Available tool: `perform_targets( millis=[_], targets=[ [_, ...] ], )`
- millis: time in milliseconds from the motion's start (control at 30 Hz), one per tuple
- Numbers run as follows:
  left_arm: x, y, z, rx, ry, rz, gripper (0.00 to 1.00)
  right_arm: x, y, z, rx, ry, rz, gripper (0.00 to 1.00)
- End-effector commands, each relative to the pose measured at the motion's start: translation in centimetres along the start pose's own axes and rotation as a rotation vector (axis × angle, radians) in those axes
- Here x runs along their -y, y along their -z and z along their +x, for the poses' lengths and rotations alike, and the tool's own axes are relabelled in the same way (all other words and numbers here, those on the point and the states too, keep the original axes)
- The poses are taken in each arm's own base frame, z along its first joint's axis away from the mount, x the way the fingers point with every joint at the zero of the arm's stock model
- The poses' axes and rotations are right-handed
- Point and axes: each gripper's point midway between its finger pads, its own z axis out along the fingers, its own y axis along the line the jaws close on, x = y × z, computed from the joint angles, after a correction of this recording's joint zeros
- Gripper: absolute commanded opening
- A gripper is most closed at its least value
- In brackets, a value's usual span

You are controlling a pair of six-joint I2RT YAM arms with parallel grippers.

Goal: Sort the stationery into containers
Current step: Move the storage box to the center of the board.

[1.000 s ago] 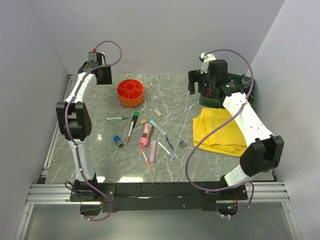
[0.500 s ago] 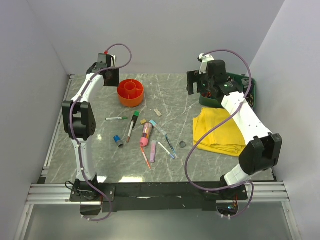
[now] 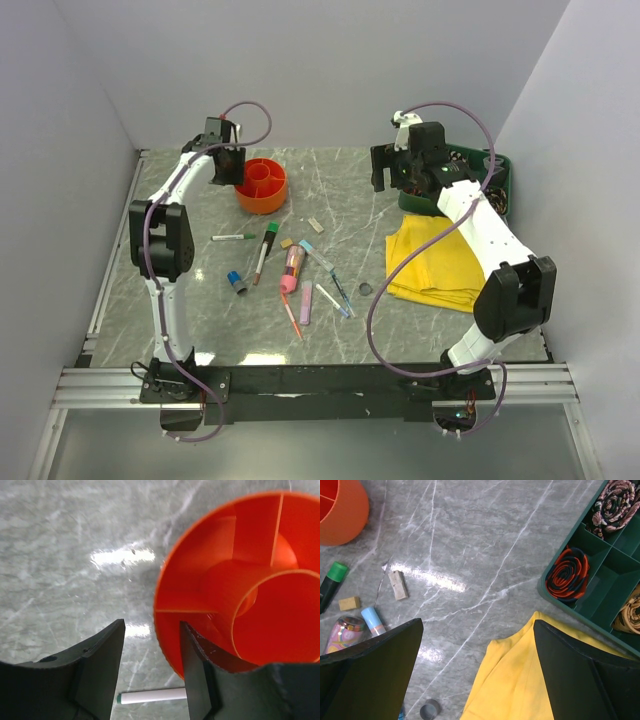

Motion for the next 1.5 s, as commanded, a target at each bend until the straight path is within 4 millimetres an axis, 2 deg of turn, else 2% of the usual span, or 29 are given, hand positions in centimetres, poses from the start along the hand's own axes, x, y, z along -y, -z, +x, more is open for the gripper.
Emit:
perform_targets(
  millis=[0,167,200,333,367,500,600,700,900,1167,1333,1433,1467],
  targets=[
    [1.2,2.6,-1.1,0.041,-0.010,0.036,0.51,-0.7,0.5,-2.4,0.076,0.000,-0.018,1.00],
    [1.1,2.2,-0.7,0.028,-0.015,0.027,0.43,-0.7,0.7,-2.8,0.088,0.002,-0.013,1.00],
    [1.2,2.2,-0.8,0.031,-0.019,0.030,0.35,-0.6,0.8,-2.6,0.087,0.003,-0.009,1.00],
    [1.5,2.3,-1.2,0.039,-0.017,0.041,0.23,-0.5,1.0,-2.2,0.084,0.006,-0.004,1.00],
    [1.6,2.2,-1.0,0.035,-0.020,0.045,0.15,-0.5,1.2,-2.0,0.082,0.005,-0.002,1.00],
    [2.4,2.1,-1.3,0.039,-0.030,0.062,0.01,-0.3,1.3,-1.5,0.077,0.011,0.007,1.00],
    [3.3,2.0,-1.5,0.045,-0.035,0.081,0.01,-0.2,1.3,-1.2,0.075,0.015,0.009,1.00],
    [4.6,1.9,-2.8,0.075,-0.044,0.099,0.01,-0.2,1.4,-1.0,0.072,0.016,0.009,1.00],
    [7.3,0.5,-4.1,0.107,-0.069,0.129,0.01,-0.2,1.6,-0.5,0.061,0.028,0.010,1.00],
    [10.6,-0.7,-3.4,0.094,-0.094,0.189,0.01,0.0,2.2,0.9,0.043,0.035,0.016,1.00],
    [10.9,-1.1,-3.8,0.106,-0.090,0.184,0.01,-0.3,2.5,1.4,0.032,0.040,0.002,1.00],
    [10.8,-1.2,-4.0,0.111,-0.087,0.176,0.06,-0.5,2.6,1.6,0.024,0.045,-0.015,1.00],
    [10.8,-1.1,-4.1,0.114,-0.086,0.176,0.15,-0.6,2.6,1.7,0.020,0.050,-0.025,1.00]
  ],
)
